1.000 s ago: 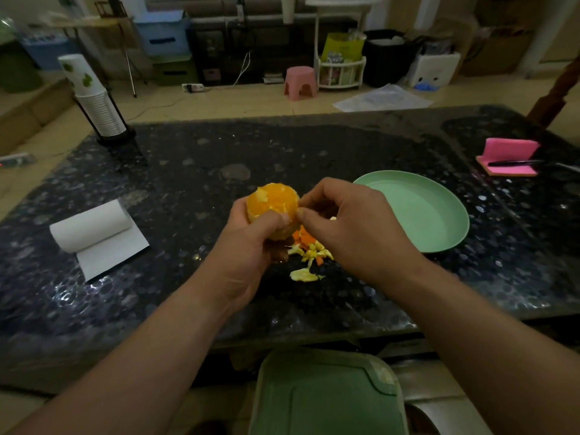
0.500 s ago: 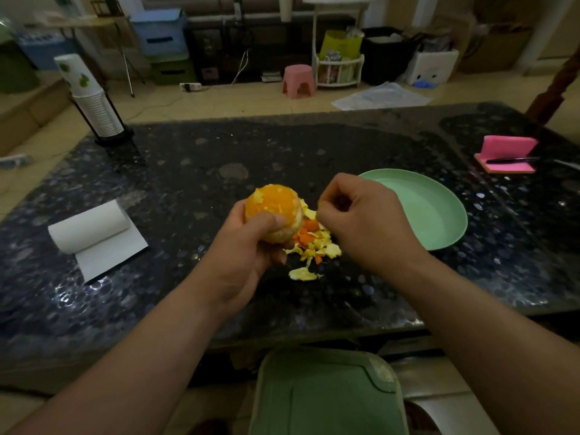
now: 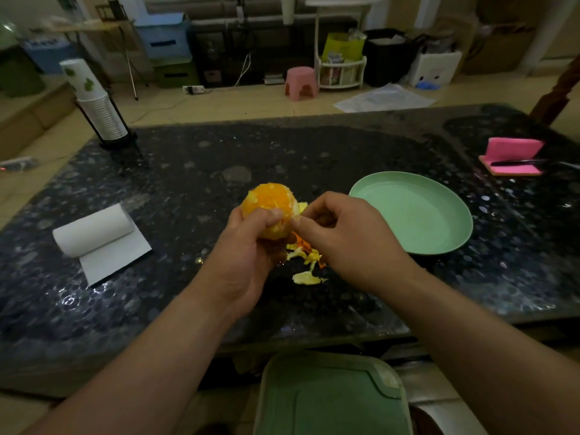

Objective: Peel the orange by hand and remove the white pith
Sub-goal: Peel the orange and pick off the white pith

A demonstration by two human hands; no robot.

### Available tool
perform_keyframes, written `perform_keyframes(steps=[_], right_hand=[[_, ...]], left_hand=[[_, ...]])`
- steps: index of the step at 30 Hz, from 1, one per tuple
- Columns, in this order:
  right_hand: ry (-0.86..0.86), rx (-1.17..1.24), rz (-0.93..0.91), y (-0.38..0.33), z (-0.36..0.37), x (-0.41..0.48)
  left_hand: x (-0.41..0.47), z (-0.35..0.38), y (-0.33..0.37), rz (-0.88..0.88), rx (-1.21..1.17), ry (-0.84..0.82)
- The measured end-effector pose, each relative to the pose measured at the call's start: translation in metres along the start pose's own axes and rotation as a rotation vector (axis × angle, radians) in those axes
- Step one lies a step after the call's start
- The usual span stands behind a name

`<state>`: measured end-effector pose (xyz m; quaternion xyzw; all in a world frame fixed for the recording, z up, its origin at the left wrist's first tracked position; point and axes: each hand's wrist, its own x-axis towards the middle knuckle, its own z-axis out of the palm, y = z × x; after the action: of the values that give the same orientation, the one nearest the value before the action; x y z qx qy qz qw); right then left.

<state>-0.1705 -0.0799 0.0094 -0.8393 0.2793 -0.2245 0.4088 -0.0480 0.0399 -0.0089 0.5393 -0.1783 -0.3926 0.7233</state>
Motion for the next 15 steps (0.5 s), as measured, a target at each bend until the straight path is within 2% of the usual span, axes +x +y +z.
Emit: perform_keyframes(steps=[10, 15], right_hand=[[0.024, -0.053, 0.017, -0.005, 0.004, -0.003], [0.078, -0.085, 0.002, -0.003, 0.004, -0.004]], left_hand=[[-0.004, 0.008, -0.008, 0.180, 0.291, 0.094], [-0.007, 0.011, -0.008, 0.196, 0.352, 0.097]])
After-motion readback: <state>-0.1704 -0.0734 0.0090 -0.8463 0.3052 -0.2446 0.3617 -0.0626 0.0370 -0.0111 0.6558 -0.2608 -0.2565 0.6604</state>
